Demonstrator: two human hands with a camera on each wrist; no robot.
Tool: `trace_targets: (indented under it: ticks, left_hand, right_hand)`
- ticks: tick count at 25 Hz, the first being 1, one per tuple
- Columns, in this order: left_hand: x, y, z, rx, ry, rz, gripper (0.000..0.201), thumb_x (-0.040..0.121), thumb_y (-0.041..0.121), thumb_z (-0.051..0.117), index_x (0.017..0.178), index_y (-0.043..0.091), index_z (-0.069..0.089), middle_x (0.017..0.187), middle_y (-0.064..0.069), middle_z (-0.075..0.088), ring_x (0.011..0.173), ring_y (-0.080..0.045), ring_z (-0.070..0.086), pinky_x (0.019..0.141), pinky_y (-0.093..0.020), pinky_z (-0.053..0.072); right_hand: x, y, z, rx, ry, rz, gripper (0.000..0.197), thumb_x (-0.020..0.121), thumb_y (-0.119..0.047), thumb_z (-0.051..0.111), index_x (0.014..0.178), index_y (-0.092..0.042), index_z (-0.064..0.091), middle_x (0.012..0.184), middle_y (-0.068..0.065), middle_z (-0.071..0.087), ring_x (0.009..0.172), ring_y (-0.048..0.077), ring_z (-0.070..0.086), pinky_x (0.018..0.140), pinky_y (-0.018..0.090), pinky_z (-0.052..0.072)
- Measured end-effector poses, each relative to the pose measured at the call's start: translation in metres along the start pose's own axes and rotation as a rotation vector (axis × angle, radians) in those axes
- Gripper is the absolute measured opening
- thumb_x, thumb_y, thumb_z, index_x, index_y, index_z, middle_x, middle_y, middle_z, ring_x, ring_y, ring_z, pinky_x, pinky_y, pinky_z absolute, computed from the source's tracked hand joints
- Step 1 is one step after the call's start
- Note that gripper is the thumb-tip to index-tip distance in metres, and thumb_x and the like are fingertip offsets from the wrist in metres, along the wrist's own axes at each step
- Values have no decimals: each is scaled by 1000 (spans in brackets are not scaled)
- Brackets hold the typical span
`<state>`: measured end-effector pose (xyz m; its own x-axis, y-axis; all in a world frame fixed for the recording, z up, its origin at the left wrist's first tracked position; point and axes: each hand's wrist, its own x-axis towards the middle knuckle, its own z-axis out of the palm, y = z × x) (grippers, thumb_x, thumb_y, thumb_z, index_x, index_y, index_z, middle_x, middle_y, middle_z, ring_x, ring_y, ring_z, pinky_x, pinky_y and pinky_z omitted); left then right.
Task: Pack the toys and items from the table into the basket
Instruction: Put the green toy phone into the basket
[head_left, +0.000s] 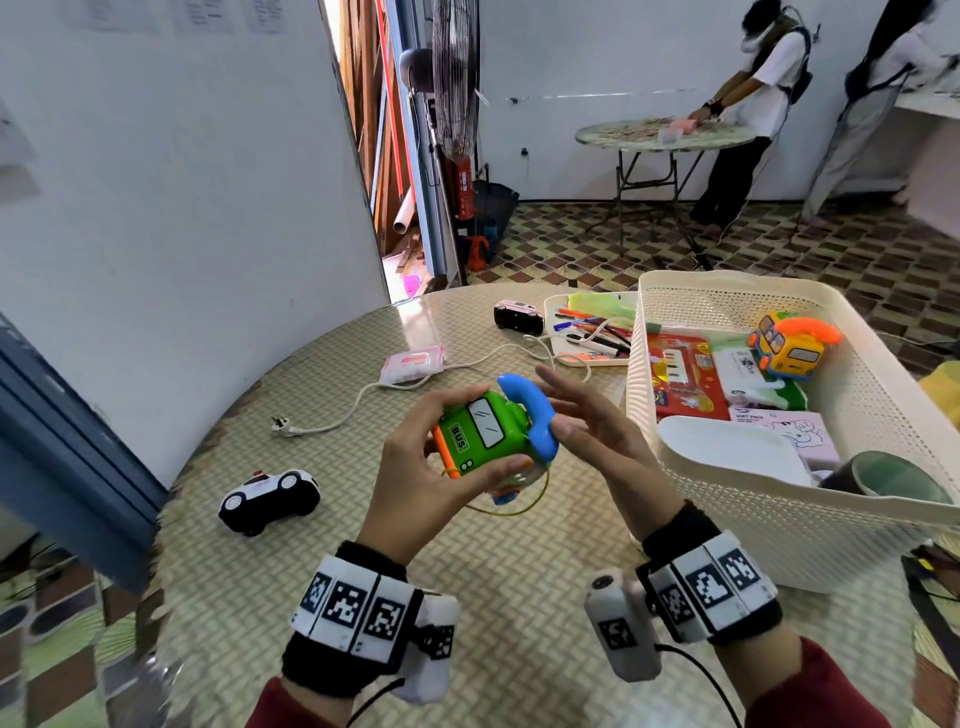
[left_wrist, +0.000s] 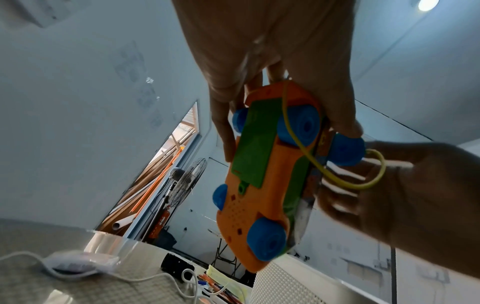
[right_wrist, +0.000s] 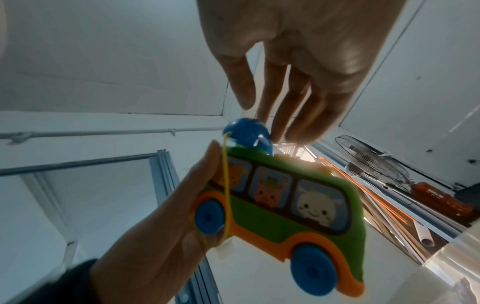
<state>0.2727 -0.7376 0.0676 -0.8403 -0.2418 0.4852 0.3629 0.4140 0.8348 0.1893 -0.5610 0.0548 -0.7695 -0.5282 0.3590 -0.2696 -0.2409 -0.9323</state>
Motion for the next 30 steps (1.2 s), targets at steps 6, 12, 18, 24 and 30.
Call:
trace_targets:
  ticks: [6, 12, 18, 24, 30]
  left_hand:
    - [-1, 6, 4, -71, -10, -7, 63, 60, 42, 81, 115, 19, 61, 110, 21, 59, 108, -8, 59, 83, -34, 56]
    - [-3, 1, 3, -11, -57, -31, 63, 58, 39, 86, 114, 23, 62, 111, 20, 60, 106, -3, 59, 81, -22, 52]
    - [-12, -8, 11, -127, -86, -125, 64, 53, 44, 85, 112, 32, 64, 115, 3, 62, 110, -10, 60, 83, -27, 53]
    - [-20, -3, 34, -214, -103, -135, 58, 56, 38, 81, 111, 28, 64, 115, -11, 59, 108, -8, 60, 82, -14, 48]
    - [-34, -5, 82, -274, -102, -181, 64, 69, 70, 66, 114, 26, 63, 120, -7, 64, 113, -17, 61, 96, -31, 47]
  right_hand:
    - [-1, 3, 3, 172, -120, 27, 66, 85, -45, 61, 138, -12, 41, 135, 9, 54, 125, 26, 50, 103, 37, 43]
    - [-9, 12, 5, 180, -75, 96, 57, 84, -37, 57, 136, -17, 44, 133, 7, 56, 125, 28, 50, 107, 47, 37]
    - [-17, 12, -6, 109, -93, 181, 60, 78, -40, 51, 135, -25, 44, 133, 1, 56, 124, 24, 51, 102, 39, 38]
    - [-46, 7, -28, 45, -129, 186, 74, 72, -14, 61, 141, -30, 36, 134, 0, 54, 128, 19, 47, 101, 40, 40]
    - [-77, -4, -50, -10, 15, 168, 76, 71, -32, 76, 137, -31, 39, 124, -2, 62, 116, 17, 58, 91, 28, 49]
